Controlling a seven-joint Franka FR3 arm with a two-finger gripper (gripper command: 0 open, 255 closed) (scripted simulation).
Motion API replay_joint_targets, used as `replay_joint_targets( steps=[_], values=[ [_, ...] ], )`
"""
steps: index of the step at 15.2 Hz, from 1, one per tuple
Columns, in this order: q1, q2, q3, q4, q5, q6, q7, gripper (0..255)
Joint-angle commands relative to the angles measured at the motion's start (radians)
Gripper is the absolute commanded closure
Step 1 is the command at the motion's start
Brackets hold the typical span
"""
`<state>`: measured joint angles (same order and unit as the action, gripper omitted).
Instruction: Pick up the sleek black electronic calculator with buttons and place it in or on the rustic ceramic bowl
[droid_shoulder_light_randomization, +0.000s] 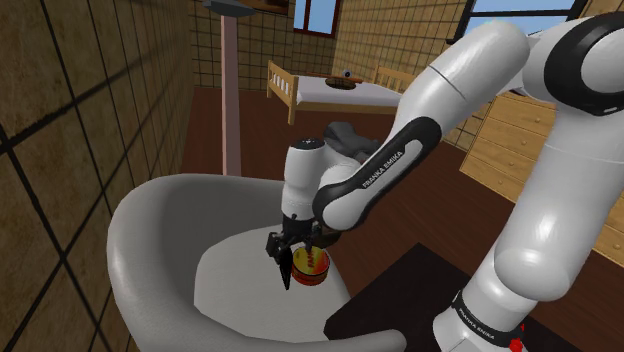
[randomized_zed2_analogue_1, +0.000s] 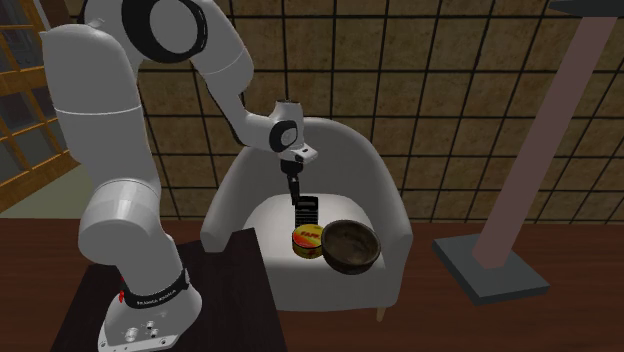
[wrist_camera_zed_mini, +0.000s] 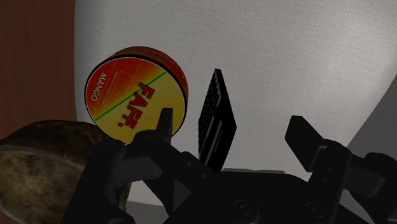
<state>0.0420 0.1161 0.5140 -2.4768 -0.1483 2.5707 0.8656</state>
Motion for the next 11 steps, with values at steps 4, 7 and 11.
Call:
replay_joint_targets(
  steps=[4, 7, 11],
  values=[
    [0.018, 0.08, -0.03, 0.002, -0.089, 0.065, 0.066, 0],
    [0.022, 0.088, -0.035, 0.003, -0.098, 0.072, 0.073, 0],
    [0.022, 0.088, -0.035, 0.003, -0.098, 0.072, 0.073, 0]
  ],
)
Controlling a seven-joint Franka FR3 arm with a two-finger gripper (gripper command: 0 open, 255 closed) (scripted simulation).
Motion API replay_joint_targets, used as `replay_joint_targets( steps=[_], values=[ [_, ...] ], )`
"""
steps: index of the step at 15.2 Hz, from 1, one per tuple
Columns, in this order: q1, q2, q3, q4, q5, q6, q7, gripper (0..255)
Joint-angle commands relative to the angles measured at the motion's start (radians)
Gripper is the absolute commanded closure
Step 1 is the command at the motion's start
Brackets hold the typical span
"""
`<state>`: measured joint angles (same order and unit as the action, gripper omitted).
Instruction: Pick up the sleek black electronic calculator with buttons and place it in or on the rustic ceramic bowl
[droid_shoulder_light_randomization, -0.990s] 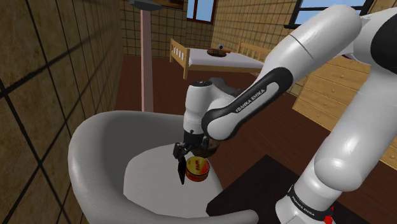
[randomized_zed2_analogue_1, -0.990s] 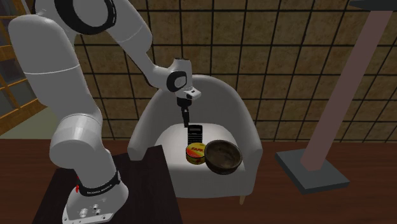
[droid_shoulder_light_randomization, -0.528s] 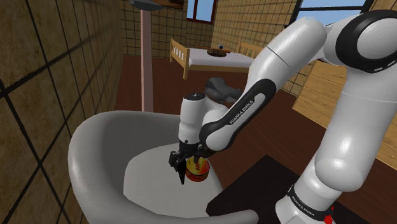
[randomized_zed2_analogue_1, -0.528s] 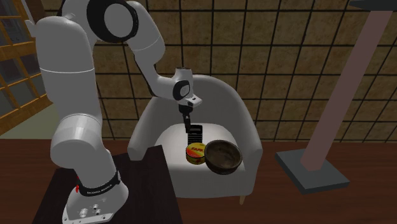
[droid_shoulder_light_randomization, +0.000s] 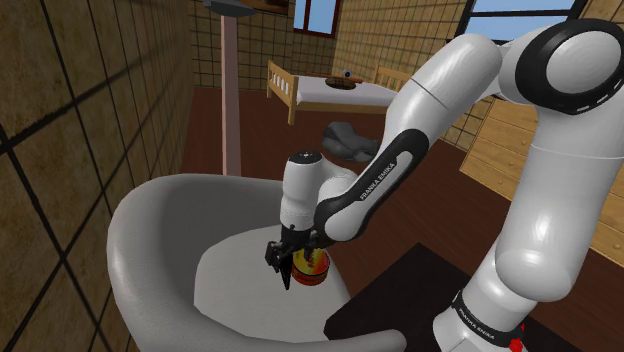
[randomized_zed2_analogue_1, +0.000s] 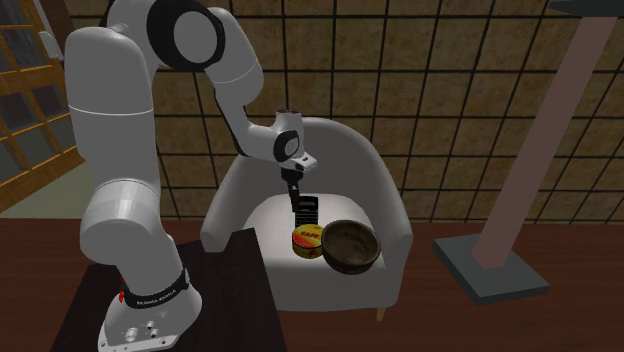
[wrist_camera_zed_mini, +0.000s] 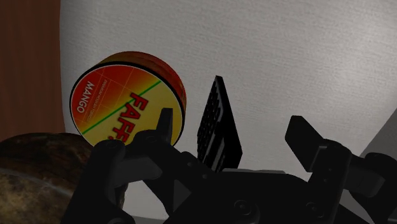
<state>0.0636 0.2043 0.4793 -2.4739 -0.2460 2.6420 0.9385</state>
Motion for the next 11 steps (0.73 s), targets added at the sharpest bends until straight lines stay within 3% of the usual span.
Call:
replay_joint_targets(
  steps=[1, 2, 11],
  values=[
    [0.0, 0.0, 0.0, 0.0, 0.0, 0.0, 0.0, 0],
    [0.0, 0.0, 0.0, 0.0, 0.0, 0.0, 0.0, 255],
    [0.0, 0.0, 0.0, 0.0, 0.0, 0.0, 0.0, 255]
  ],
)
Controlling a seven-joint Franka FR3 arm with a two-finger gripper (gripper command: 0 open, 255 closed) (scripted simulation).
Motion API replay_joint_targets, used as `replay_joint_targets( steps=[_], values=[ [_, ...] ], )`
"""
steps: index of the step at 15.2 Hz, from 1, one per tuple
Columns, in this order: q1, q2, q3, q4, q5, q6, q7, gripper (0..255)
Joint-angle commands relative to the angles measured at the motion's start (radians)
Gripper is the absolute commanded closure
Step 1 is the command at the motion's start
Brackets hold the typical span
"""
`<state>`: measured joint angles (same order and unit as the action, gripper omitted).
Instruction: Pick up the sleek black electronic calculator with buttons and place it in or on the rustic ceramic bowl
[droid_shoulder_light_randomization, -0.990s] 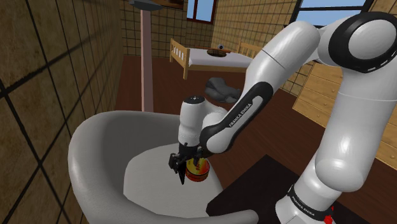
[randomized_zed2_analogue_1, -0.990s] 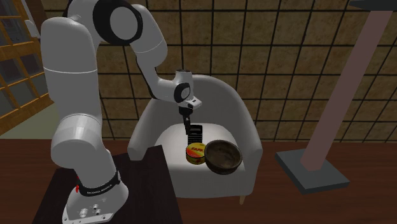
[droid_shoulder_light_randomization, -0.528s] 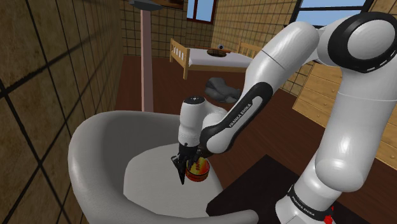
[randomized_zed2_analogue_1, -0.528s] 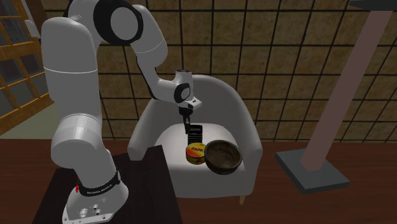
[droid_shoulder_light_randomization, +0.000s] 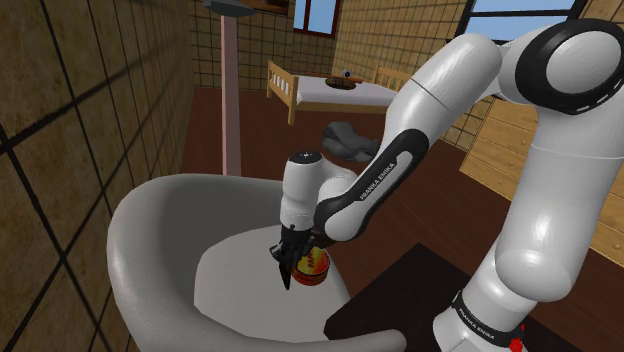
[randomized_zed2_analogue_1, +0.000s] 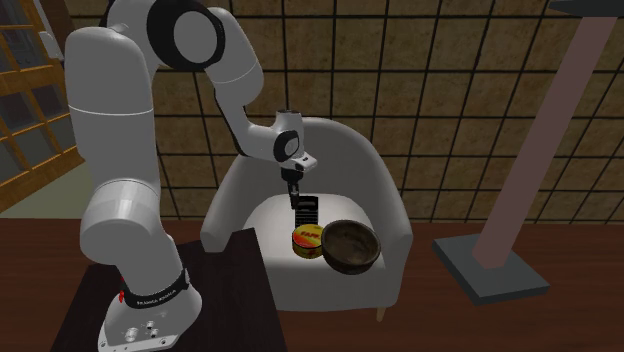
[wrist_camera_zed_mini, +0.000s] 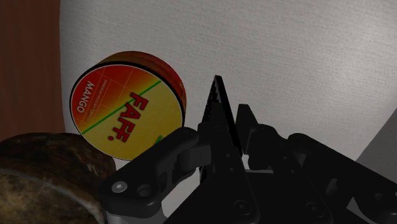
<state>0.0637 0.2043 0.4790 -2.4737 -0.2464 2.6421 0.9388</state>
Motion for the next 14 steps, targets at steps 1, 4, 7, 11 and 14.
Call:
replay_joint_targets(
  steps=[1, 4, 7, 11, 14],
  values=[
    [-0.005, -0.015, 0.008, -0.001, 0.017, -0.012, -0.012, 255],
    [-0.018, -0.059, 0.028, -0.002, 0.066, -0.048, -0.048, 255],
    [-0.026, -0.103, 0.043, 0.0, 0.113, -0.086, -0.082, 255],
    [-0.031, -0.16, 0.055, 0.006, 0.169, -0.139, -0.124, 255],
    [-0.031, -0.2, 0.058, 0.014, 0.206, -0.181, -0.151, 255]
  ],
)
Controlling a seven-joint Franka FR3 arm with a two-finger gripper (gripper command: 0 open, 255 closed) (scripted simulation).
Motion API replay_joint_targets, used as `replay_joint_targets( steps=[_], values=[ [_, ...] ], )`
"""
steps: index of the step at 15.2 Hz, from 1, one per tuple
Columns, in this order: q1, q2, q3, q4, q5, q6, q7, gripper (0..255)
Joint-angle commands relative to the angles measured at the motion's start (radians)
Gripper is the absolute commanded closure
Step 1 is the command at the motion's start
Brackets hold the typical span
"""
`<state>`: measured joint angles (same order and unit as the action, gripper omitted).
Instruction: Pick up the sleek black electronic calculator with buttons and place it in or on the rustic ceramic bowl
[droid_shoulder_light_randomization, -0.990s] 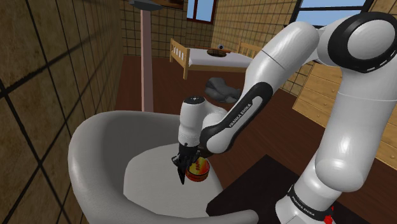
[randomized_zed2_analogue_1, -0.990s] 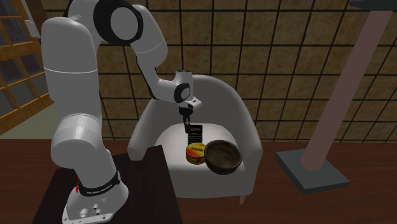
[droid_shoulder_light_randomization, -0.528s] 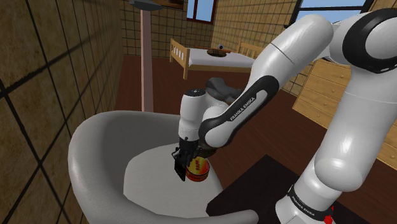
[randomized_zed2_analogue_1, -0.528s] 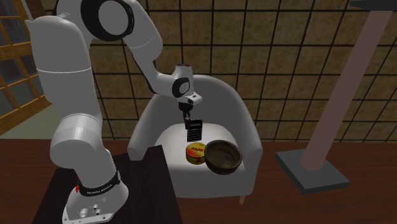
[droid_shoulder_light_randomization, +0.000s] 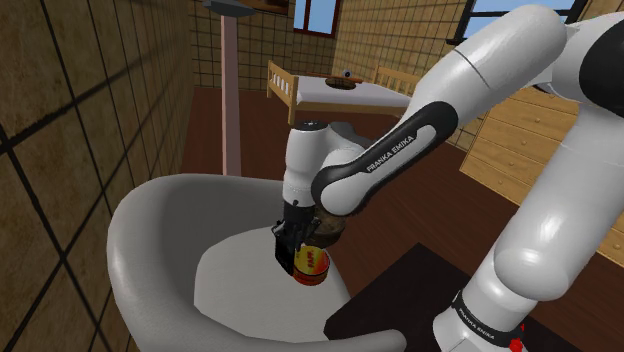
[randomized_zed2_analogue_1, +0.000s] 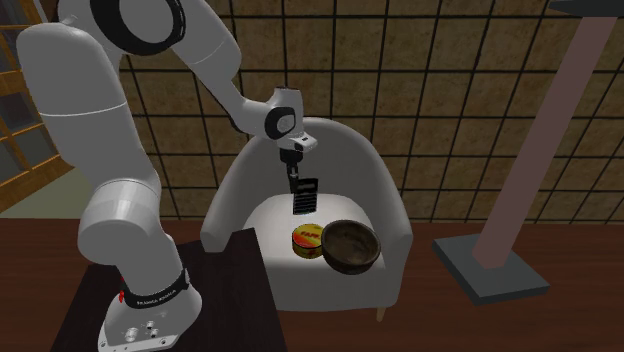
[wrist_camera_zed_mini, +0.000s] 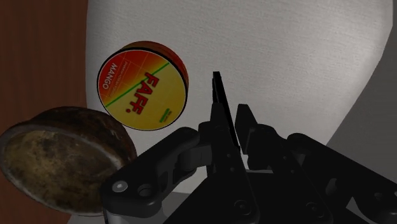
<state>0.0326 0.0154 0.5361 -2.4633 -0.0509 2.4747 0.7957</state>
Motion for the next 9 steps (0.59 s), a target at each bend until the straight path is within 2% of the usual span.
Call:
replay_joint_targets(
  steps=[1, 9],
  values=[
    [0.0, -0.024, 0.001, 0.007, 0.021, -0.027, -0.016, 255],
    [0.006, -0.117, -0.005, 0.041, 0.09, -0.142, -0.068, 255]
  ],
)
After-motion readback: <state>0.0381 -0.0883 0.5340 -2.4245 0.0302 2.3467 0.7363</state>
